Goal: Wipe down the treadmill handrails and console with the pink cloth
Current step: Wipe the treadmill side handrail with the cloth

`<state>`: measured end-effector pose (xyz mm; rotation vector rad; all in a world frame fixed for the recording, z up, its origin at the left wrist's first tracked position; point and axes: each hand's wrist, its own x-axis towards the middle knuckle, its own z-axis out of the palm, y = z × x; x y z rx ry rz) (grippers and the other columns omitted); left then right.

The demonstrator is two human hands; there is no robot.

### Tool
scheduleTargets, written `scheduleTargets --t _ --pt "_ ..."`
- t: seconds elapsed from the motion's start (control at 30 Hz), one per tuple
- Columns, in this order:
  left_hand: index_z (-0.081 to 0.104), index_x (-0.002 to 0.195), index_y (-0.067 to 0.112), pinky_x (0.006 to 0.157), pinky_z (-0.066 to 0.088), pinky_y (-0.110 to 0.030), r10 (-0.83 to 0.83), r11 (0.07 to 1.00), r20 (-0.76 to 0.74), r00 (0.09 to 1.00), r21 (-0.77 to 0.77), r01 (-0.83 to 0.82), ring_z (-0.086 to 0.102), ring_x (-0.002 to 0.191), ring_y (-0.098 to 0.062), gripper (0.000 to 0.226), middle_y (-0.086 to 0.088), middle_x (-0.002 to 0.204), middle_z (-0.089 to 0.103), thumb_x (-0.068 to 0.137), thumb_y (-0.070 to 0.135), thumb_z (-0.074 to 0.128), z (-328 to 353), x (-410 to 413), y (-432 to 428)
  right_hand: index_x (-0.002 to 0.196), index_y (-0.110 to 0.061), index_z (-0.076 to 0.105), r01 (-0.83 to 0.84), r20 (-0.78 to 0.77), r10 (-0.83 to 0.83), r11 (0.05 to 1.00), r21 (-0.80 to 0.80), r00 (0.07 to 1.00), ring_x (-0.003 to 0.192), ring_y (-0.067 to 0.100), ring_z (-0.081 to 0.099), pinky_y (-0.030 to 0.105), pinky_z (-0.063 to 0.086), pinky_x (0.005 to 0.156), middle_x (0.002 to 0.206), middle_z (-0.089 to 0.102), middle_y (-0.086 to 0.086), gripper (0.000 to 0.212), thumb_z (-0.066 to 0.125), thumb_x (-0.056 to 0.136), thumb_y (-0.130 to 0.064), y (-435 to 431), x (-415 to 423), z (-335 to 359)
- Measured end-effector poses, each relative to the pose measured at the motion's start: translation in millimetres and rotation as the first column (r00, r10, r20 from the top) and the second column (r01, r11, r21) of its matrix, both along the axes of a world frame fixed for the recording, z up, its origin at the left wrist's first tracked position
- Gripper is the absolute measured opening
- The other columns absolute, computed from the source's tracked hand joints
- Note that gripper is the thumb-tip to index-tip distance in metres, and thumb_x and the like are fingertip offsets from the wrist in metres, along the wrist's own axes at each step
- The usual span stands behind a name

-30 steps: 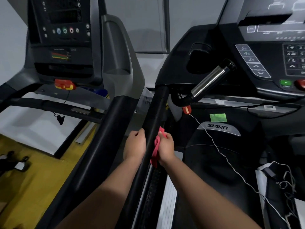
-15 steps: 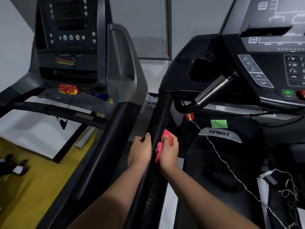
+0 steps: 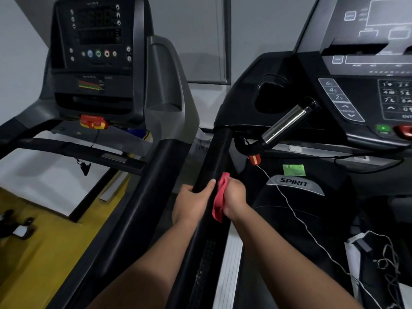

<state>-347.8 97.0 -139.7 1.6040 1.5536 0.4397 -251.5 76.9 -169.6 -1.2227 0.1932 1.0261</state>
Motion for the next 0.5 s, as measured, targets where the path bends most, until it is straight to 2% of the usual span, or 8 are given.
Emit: scheduleTargets --t 0.07,0.13,0.17,0.23,0.3,0.4,0.43,0.5 --pt "0.049 0.089 0.023 0.068 0.04 -0.027 0.003 1.0 -0.013 1.0 0.009 -0.003 0.055 0.072 -0.013 0.045 0.013 0.073 0.055 0.076 0.063 0.062 -1.2 -0.5 1.7 0.089 -0.009 0.059 0.022 0.229 -0.018 1.0 -0.013 0.973 0.077 0.027 0.064 0.043 0.055 0.079 0.086 0.064 0.014 0.018 0.053 0.088 -0.026 0.9 -7.1 -2.2" --pt "0.053 0.092 0.017 0.069 0.042 -0.028 -0.017 1.0 -0.011 1.0 0.012 0.017 0.06 0.077 -0.019 0.042 0.003 0.08 0.063 0.08 0.057 0.062 -2.6 -1.3 2.7 0.088 -0.017 0.06 -0.01 0.452 0.039 0.998 -0.068 0.891 0.087 0.025 0.064 0.045 0.052 0.087 0.098 0.063 0.013 0.022 0.054 0.083 -0.038 -5.6 -18.1 -1.1" --pt "0.053 0.093 0.015 0.07 0.041 -0.028 -0.033 0.999 -0.014 0.999 0.011 0.033 0.059 0.079 -0.02 0.044 0.0 0.084 0.063 0.082 0.057 0.059 -2.2 -1.0 2.3 0.087 -0.022 0.059 -0.024 0.514 0.063 0.996 -0.082 0.856 0.09 0.023 0.063 0.043 0.051 0.089 0.103 0.061 0.012 0.016 0.054 0.085 -0.038 -9.6 -23.2 -1.0" --pt "0.048 0.095 0.016 0.071 0.039 -0.028 -0.043 0.999 -0.039 0.998 0.016 0.044 0.055 0.08 -0.018 0.051 0.004 0.084 0.058 0.082 0.065 0.054 -1.1 0.4 0.9 0.087 -0.031 0.056 -0.038 0.532 0.063 0.998 -0.059 0.844 0.092 0.021 0.063 0.043 0.051 0.089 0.105 0.06 0.009 0.009 0.053 0.088 -0.039 -15.8 -27.1 -6.6" --pt "0.043 0.097 0.02 0.07 0.038 -0.028 -0.046 0.998 -0.055 0.997 0.035 0.048 0.052 0.08 -0.015 0.052 0.011 0.079 0.051 0.081 0.069 0.051 -0.3 1.4 -0.9 0.089 -0.031 0.055 -0.002 0.419 -0.003 1.0 0.009 0.908 0.085 0.021 0.064 0.039 0.054 0.082 0.097 0.063 0.009 0.008 0.051 0.094 -0.034 -20.2 -24.5 -8.1" --pt "0.05 0.103 0.02 0.067 0.037 -0.029 -0.03 0.998 -0.079 0.996 0.047 0.034 0.053 0.08 -0.016 0.055 0.007 0.088 0.058 0.081 0.071 0.049 -2.5 0.6 1.2 0.094 -0.012 0.057 0.112 0.005 -0.114 0.985 0.131 0.993 0.053 0.014 0.059 0.022 0.049 0.05 0.07 0.059 0.007 0.013 0.045 0.1 -0.016 -14.8 -19.8 -13.4" --pt "0.05 0.104 0.02 0.066 0.037 -0.028 -0.026 0.998 -0.094 0.995 0.051 0.031 0.053 0.079 -0.016 0.055 0.006 0.088 0.057 0.081 0.07 0.049 -2.5 0.4 1.2 0.096 -0.009 0.059 0.107 -0.133 -0.088 0.984 0.145 0.987 0.051 0.014 0.061 0.021 0.05 0.049 0.07 0.061 0.008 0.015 0.047 0.099 -0.017 -13.8 -17.6 -12.4" --pt "0.05 0.104 0.02 0.059 0.035 -0.026 -0.022 0.998 -0.098 0.995 0.054 0.027 0.052 0.075 -0.014 0.055 0.01 0.081 0.054 0.081 0.07 0.049 -2.5 1.9 0.1 0.096 -0.009 0.065 -0.01 -0.309 0.064 0.985 0.172 0.949 0.062 0.022 0.068 0.029 0.056 0.059 0.081 0.067 0.012 0.023 0.053 0.095 -0.029 -6.3 -12.6 -13.2"
